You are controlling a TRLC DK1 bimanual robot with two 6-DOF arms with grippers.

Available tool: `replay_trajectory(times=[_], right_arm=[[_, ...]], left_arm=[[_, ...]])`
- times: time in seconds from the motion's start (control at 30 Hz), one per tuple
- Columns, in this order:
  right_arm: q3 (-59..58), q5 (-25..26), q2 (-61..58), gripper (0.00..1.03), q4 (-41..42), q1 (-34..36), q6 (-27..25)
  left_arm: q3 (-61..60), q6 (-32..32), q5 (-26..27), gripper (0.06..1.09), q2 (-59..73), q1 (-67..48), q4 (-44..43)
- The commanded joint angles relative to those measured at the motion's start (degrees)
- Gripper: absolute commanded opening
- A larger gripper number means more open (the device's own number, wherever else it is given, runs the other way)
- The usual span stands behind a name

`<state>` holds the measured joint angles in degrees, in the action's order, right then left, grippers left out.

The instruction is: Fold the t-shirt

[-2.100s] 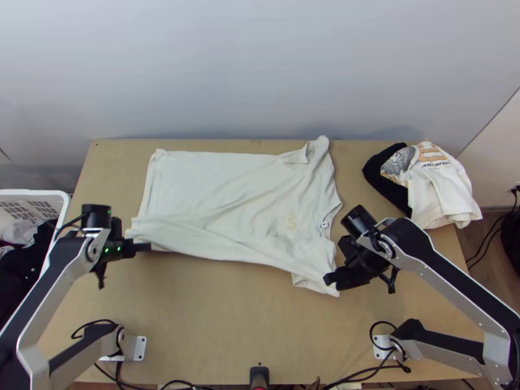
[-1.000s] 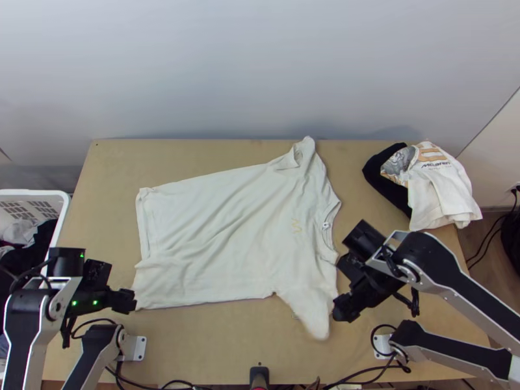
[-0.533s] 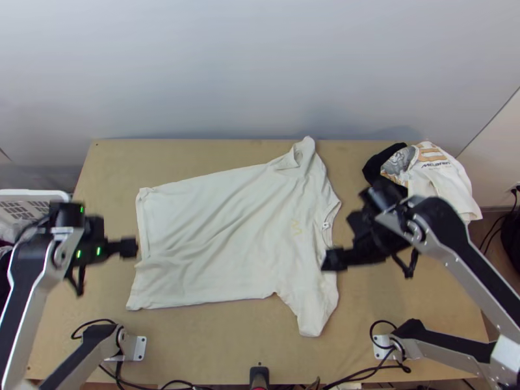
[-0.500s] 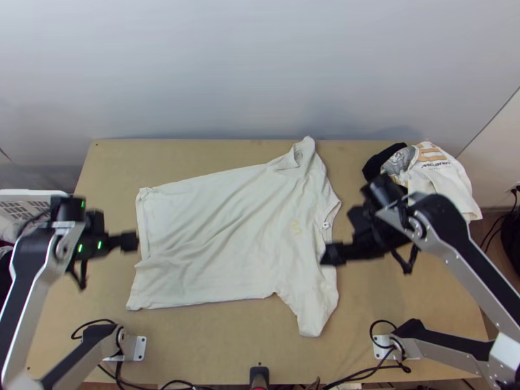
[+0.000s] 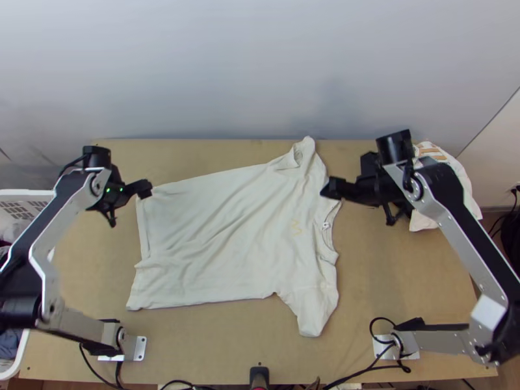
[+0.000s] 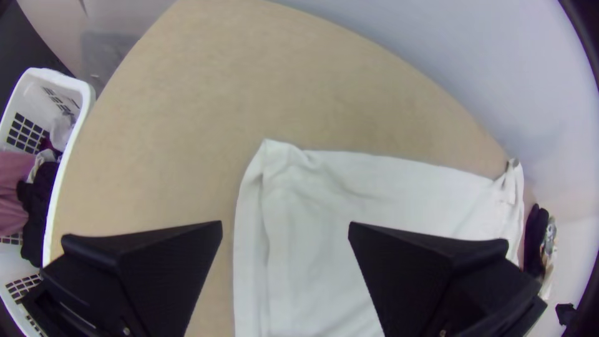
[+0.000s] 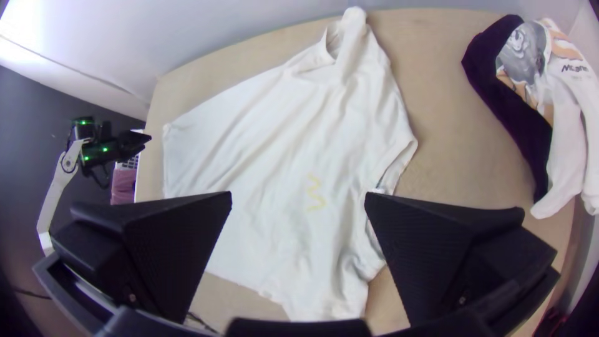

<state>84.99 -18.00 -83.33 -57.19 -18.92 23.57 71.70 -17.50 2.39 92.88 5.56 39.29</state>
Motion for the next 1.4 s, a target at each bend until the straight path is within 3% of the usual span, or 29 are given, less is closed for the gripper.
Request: replay_trajectory(times=[0.0, 0.23, 0.5, 0.57, 0.73, 0.8, 1.0, 1.03, 1.37], right_arm=[[0.9, 5.6, -7.3, 0.99, 8.1, 1.8, 0.1], [7.9, 12.3, -15.7, 0.99, 11.4, 2.7, 0.2], [15.0, 14.7, -24.3, 0.99, 14.1, 3.1, -0.9], [16.4, 14.7, -26.4, 0.99, 14.1, 2.7, -0.9], [18.8, 14.7, -31.5, 0.93, 14.1, 0.0, -2.1], [20.9, 14.7, -33.6, 0.93, 14.0, -1.2, -2.5], [27.8, 14.7, -40.3, 0.93, 14.0, -5.1, -2.7], [28.6, 14.7, -41.4, 0.93, 14.1, -5.6, -3.1], [40.1, 16.0, -54.8, 0.93, 14.0, -6.9, -4.8]], left_arm=[[7.2, -1.5, -1.4, 1.04, 11.4, -0.2, -3.4], [10.7, -3.1, -2.4, 1.03, 17.5, -1.6, -2.4], [10.8, -3.2, -4.6, 1.03, 20.1, -3.1, -1.4], [10.7, -3.5, -4.9, 0.94, 19.9, -3.5, -1.2], [10.7, -3.8, -5.1, 0.90, 20.1, -3.5, -1.0], [10.5, -3.8, -6.5, 0.75, 19.9, -3.5, -1.0], [9.0, -2.1, -11.9, 0.15, 17.5, -3.5, -4.9], [8.5, -1.4, -12.9, 0.10, 17.1, -3.5, -5.9], [8.0, -1.3, -12.9, 0.10, 15.2, -3.5, -5.8]])
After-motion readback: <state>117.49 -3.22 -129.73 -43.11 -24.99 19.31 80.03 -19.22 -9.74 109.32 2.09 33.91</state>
